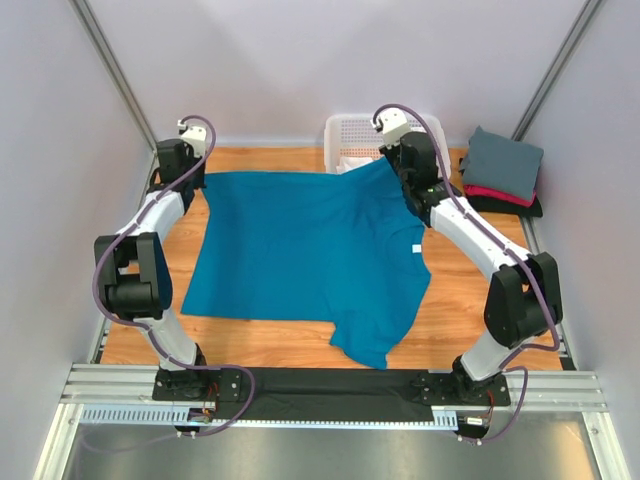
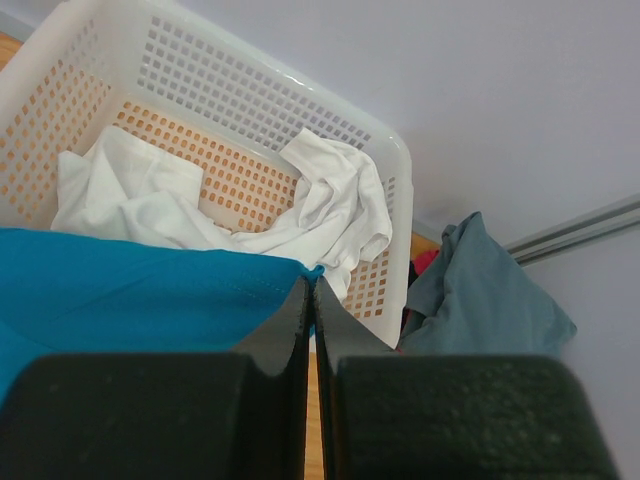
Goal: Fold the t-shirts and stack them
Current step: Fold the tshirt
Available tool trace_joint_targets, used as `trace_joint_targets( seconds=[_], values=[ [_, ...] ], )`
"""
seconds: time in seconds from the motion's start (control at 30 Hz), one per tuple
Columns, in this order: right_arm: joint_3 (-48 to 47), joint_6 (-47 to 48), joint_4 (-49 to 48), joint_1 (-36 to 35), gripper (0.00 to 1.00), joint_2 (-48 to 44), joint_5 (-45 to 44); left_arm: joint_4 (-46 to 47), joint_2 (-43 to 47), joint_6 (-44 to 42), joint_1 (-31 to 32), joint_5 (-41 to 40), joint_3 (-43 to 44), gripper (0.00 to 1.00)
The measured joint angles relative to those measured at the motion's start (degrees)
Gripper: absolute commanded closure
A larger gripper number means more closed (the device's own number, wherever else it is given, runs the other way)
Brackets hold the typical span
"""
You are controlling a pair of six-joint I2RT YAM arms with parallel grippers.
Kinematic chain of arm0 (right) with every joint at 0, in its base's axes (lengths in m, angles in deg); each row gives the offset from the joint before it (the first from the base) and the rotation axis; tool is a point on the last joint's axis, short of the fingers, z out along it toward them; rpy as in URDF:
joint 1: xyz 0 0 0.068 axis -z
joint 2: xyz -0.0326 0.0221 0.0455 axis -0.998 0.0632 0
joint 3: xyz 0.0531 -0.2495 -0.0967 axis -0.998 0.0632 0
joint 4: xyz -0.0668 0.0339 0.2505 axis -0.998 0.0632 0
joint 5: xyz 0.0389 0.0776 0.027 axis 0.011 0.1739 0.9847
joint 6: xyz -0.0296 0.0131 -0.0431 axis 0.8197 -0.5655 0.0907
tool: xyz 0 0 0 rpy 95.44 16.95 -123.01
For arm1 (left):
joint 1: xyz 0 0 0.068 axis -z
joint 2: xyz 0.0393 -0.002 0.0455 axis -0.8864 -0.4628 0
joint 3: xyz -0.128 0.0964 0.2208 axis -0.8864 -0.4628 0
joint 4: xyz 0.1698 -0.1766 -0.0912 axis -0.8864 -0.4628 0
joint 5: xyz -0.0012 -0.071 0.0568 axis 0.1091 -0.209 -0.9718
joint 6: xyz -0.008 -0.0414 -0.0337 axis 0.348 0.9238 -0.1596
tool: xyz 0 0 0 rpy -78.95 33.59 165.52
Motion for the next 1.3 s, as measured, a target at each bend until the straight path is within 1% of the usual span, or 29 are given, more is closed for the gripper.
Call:
trace_joint_targets(
  seconds=[0.23, 0.6, 0.67, 0.77, 1.13, 1.3],
  values=[
    [1.99, -0.39, -0.04, -0.15, 0.99, -3.06, 0.33, 7.45, 0.0, -1.95, 0.0, -0.66, -5.42, 1.0],
    [8.81, -3.08, 0.22, -1.7, 1.0, -6.51, 0.24, 13.51, 0.22, -6.86, 0.0, -2.71, -9.62, 1.0],
    [9.99, -3.43, 0.48, -2.23, 1.0, -7.06, 0.02, 14.75, 1.03, -7.89, 0.0, -3.13, -11.47, 1.0],
    [11.13, -4.0, 0.98, -3.13, 0.99, -7.58, -0.61, 15.5, 2.54, -9.14, 0.0, -3.54, -14.14, 1.0],
    [17.59, -6.56, 1.97, -4.9, 1.0, -11.13, -1.9, 15.8, 5.53, -11.74, 0.02, -3.28, -16.63, 1.0],
    [20.61, -8.72, 3.48, -6.03, 0.99, -13.29, -2.56, 17.0, 7.58, -13.09, 0.31, -2.86, -20.09, 1.0]
  ],
)
